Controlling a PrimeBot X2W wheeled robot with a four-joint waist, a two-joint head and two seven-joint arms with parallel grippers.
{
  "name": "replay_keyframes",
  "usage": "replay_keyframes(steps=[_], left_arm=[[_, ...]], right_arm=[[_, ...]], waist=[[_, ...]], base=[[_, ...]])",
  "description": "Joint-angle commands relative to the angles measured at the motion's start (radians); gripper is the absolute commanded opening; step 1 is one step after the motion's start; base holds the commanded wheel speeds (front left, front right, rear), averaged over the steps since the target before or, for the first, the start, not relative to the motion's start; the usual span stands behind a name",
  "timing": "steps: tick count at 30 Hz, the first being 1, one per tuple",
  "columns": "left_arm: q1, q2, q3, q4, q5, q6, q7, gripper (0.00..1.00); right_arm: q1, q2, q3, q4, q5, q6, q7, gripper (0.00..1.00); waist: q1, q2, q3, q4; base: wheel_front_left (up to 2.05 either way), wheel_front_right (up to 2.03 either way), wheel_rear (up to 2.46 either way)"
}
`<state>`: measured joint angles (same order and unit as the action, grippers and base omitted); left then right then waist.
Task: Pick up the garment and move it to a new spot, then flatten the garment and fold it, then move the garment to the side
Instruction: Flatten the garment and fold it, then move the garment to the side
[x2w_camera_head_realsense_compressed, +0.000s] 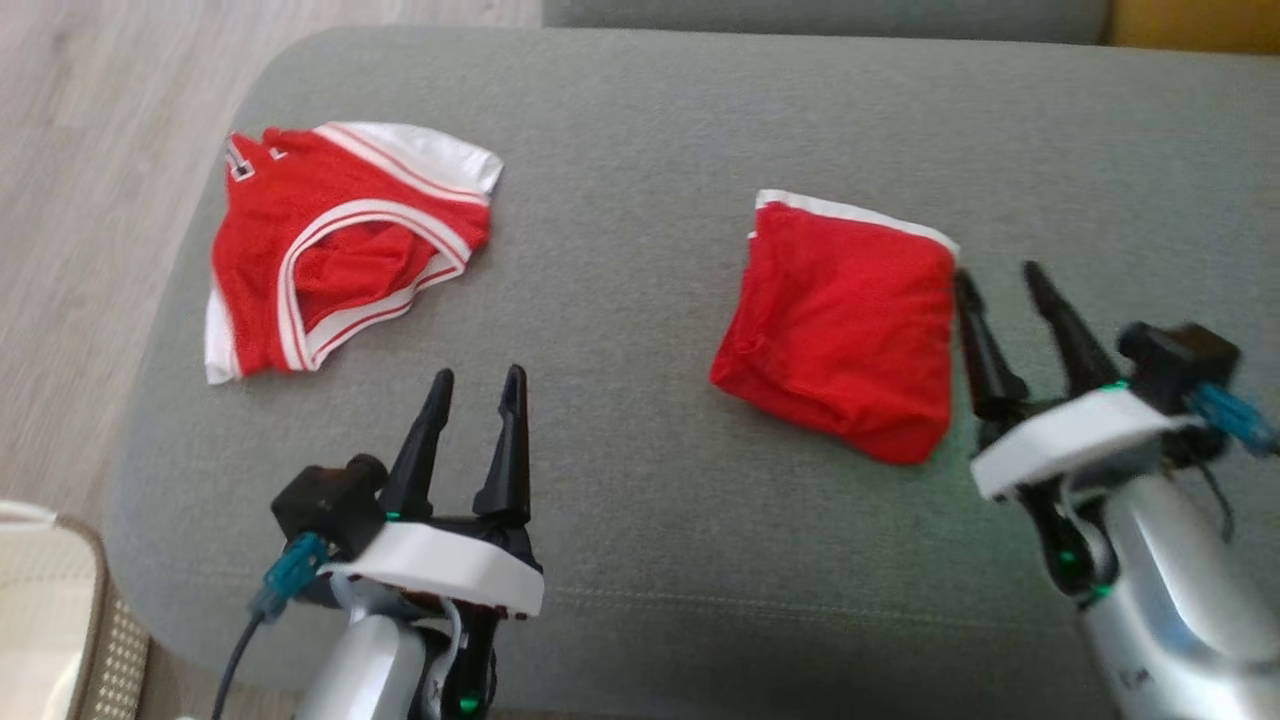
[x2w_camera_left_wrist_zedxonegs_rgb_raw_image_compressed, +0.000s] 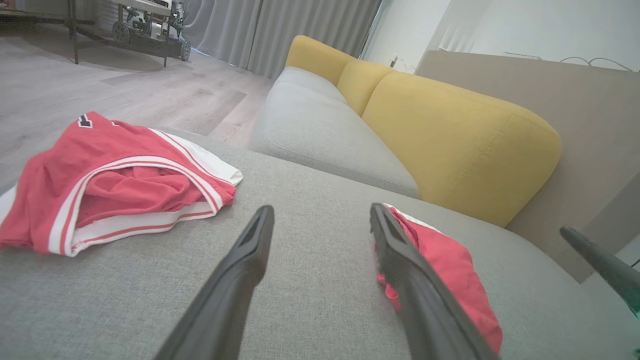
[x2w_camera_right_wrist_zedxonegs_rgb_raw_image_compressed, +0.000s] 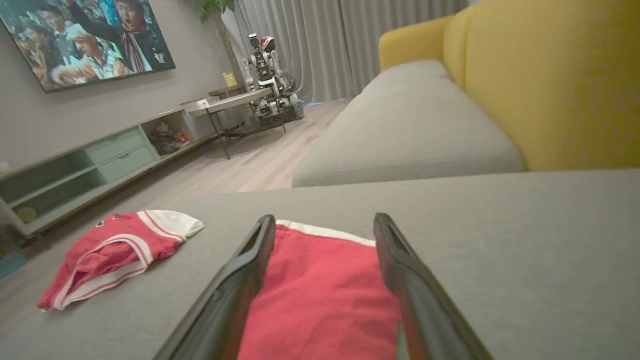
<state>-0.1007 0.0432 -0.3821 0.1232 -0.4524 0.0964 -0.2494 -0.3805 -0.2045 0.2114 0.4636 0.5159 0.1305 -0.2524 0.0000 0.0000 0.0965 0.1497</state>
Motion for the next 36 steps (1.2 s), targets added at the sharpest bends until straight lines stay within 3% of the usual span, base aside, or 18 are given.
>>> replay_keyframes(steps=[1, 7, 13, 36], left_arm=[[-0.017, 0.007, 0.040, -0.039, 0.009, 0.000, -0.012, 1.00], [-0.006, 0.007, 0.050, -0.045, 0.018, -0.007, -0.012, 1.00], [0.005, 0.007, 0.046, -0.049, 0.049, -0.016, -0.012, 1.00], [0.031, 0.007, 0.040, -0.066, 0.093, -0.013, -0.012, 1.00]], right_arm=[[0.026, 0.000, -0.018, -0.065, -0.057, 0.000, -0.009, 1.00], [0.158, 0.043, -0.141, -0.200, -0.237, 0.000, -0.009, 1.00], [0.244, 0.089, -0.210, -0.288, -0.320, 0.000, -0.009, 1.00], [0.294, 0.142, -0.241, -0.307, -0.368, 0.000, -0.009, 1.00]], waist=[[0.0000, 0.0000, -0.013, -0.020], [0.0000, 0.0000, -0.029, -0.051], [0.0000, 0.0000, -0.037, -0.068], [0.0000, 0.0000, -0.027, -0.067]], base=[[0.00, 0.00, 0.00], [0.00, 0.00, 0.00], [0.00, 0.00, 0.00], [0.00, 0.00, 0.00]])
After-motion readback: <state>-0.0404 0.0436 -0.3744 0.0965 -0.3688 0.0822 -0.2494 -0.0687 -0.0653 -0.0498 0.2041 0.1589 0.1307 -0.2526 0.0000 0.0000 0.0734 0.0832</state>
